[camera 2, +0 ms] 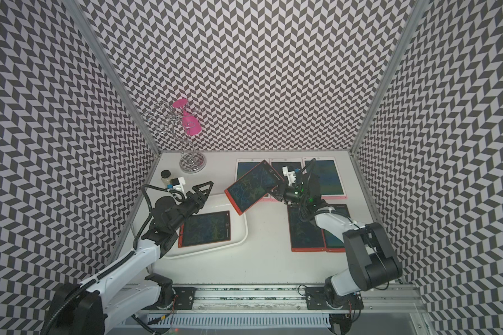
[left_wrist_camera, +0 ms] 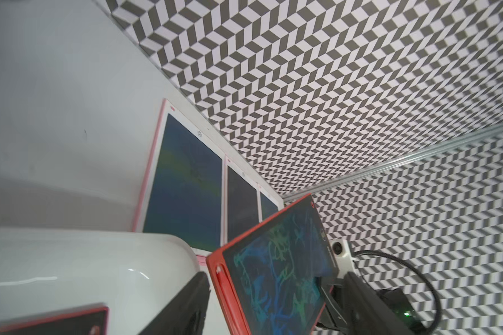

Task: Take out the writing tablet from the storage box
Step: Place the writing tablet at the center of the board.

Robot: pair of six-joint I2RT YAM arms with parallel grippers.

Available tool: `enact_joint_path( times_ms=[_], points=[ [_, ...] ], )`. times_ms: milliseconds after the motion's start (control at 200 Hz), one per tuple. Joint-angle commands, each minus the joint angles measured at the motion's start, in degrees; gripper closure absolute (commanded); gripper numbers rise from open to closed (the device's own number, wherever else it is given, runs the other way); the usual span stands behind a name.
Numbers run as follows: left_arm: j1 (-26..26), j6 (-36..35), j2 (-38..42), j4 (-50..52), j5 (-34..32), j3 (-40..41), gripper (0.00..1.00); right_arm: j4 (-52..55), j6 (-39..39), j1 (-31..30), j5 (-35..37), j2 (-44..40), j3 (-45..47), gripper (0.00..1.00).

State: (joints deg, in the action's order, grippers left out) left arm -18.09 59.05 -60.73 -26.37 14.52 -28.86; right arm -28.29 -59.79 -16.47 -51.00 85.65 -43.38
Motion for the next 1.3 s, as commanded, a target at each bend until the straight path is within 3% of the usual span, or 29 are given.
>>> enact_joint_path(
  times_ms=[0,170,285,1292],
  points=[
    [0.7,-12.9,-6.3,3.1,6.5,-6.4,0.26,2.5,5.0,1.3,-6.8,-1.3,-2.8,1.0],
    [0.7,-19.4,-23.2,0.0,22.3,-15.7,0.26,8.0,9.5,2.5,-8.0,-1.3,-4.3,1.0],
    [0.7,-18.9,-29.5,-7.5,27.6,-16.5,0.25,9.2,10.8,2.7,-8.2,-0.7,-5.0,1.0],
    [0.1,-25.0,-37.2,-5.5,37.4,-23.6,0.24,11.2,13.2,3.5,-10.7,0.1,-7.0,1.0]
  ],
)
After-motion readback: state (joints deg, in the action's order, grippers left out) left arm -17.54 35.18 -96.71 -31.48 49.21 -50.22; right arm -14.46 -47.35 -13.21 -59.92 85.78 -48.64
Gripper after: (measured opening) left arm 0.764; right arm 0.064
